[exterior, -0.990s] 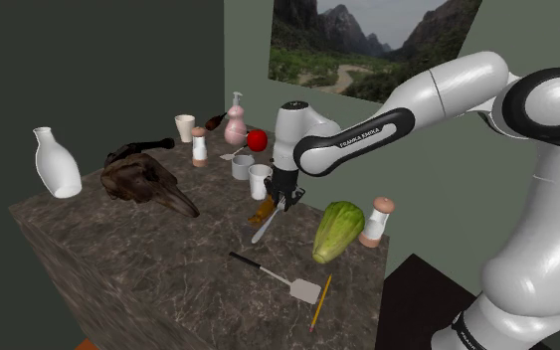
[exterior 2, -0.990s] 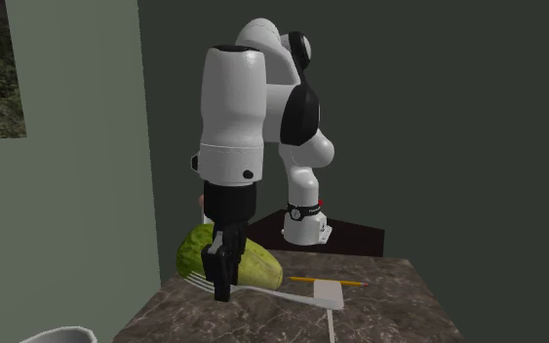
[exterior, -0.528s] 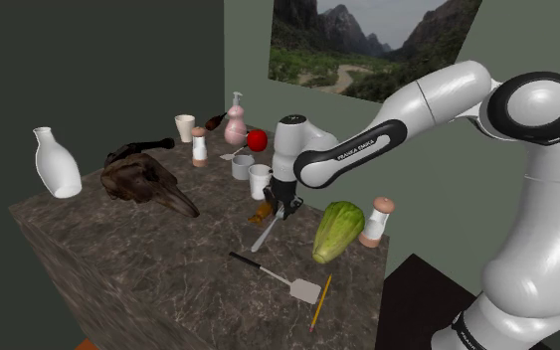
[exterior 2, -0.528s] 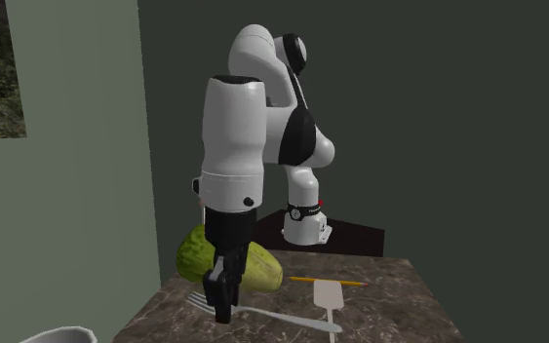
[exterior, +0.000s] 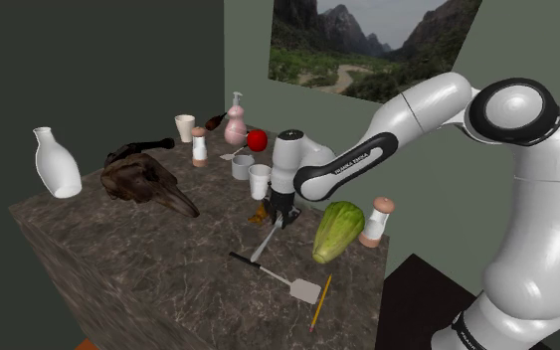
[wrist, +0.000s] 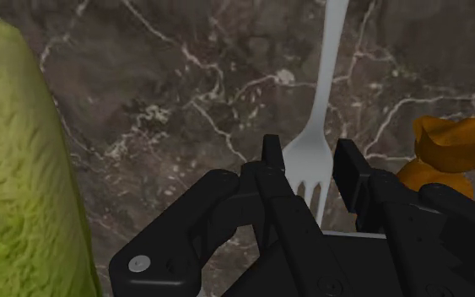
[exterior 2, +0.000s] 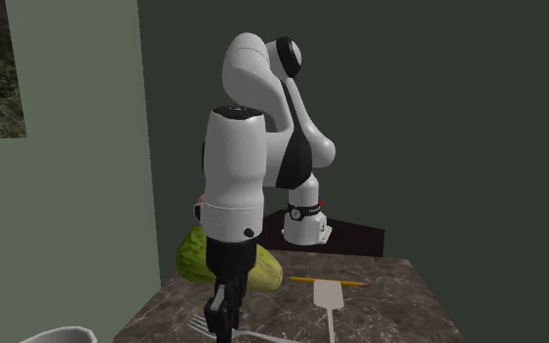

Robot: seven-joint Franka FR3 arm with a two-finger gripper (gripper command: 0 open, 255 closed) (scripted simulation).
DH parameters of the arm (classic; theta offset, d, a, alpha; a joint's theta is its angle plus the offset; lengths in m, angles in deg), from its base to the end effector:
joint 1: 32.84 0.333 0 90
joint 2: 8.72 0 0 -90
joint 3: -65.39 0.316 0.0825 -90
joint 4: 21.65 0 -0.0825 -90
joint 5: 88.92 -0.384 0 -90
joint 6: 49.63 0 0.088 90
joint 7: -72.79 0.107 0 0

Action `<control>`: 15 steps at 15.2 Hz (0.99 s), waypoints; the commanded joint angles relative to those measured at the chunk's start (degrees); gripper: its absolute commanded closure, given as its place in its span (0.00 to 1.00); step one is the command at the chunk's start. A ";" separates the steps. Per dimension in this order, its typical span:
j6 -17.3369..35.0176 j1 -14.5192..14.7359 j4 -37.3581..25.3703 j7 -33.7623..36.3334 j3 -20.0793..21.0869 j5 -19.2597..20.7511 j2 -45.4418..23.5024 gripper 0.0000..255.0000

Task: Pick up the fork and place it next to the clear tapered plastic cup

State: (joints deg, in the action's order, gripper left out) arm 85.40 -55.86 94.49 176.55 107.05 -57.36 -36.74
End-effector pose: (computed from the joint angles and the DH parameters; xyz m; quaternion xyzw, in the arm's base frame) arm 0.5714 0.1721 0.2588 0.8394 -0.5425 0.0325 0.0099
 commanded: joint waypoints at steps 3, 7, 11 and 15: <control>1.86 1.26 0.10 1.52 -1.68 2.20 -2.14 1.00; 2.25 1.56 0.07 1.85 -2.07 2.68 -2.64 1.00; 2.25 1.56 0.07 1.85 -2.07 2.68 -2.64 1.00; 2.25 1.56 0.06 1.85 -2.07 2.68 -2.64 0.00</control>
State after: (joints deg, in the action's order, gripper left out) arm 87.64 -54.30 94.55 178.40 104.98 -54.68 -39.38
